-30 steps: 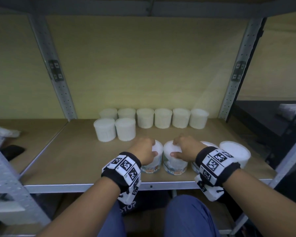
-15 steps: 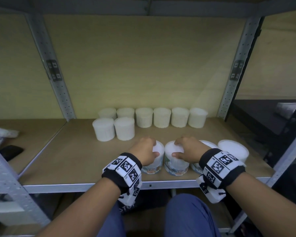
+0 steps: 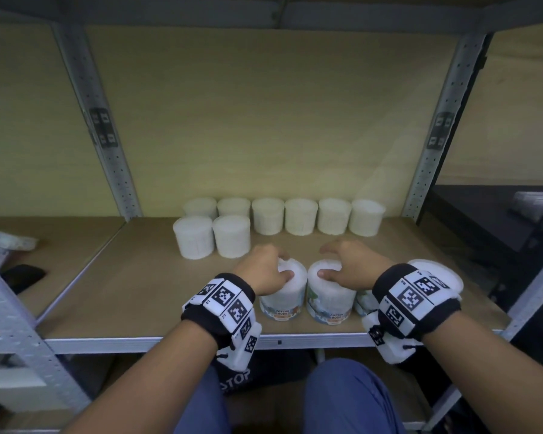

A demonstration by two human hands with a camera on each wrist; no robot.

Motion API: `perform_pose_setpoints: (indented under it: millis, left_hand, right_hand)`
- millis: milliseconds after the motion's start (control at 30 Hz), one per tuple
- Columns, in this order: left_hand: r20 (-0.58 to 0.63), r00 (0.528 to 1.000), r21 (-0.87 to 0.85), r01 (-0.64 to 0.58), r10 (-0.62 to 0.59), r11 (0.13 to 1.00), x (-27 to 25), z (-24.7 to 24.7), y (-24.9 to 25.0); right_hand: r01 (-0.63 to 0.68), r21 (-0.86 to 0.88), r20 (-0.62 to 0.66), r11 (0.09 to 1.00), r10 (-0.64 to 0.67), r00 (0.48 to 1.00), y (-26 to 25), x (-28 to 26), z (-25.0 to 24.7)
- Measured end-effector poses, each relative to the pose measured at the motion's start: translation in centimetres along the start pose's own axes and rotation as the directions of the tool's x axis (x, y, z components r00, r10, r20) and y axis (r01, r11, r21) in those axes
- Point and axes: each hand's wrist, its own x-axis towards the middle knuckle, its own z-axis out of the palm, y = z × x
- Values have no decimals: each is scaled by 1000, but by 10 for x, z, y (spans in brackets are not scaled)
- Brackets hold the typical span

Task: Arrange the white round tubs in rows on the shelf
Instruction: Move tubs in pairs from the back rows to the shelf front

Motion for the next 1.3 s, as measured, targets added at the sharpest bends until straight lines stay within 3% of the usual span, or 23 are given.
perform_pose_setpoints:
  millis: [200,533,733,1033,1300]
  left_hand:
    - [-52,998,-43,44,-47,998,2,-33,-34]
    - [-86,971,-30,221,-223,975,14,-74,-134]
    - [-92,955,-32,280,-281,960,34,-83,-179]
    - [-126,957,-46,258,-261,965,79,-86,-197]
    - [-118,963,14,246,-243,969,95,-67,-203]
  right_hand:
    - [61,58,-55,996,-58,997,-35,23,-16]
    - [121,34,3,992,-121,993,-108,102,-8]
    - [95,-9,50,995,-94,994,-130,156,2]
    - [73,-95,107,993,-63,992,-147,208,10]
    - [115,-211,156,971,-82,984,-148,222,15]
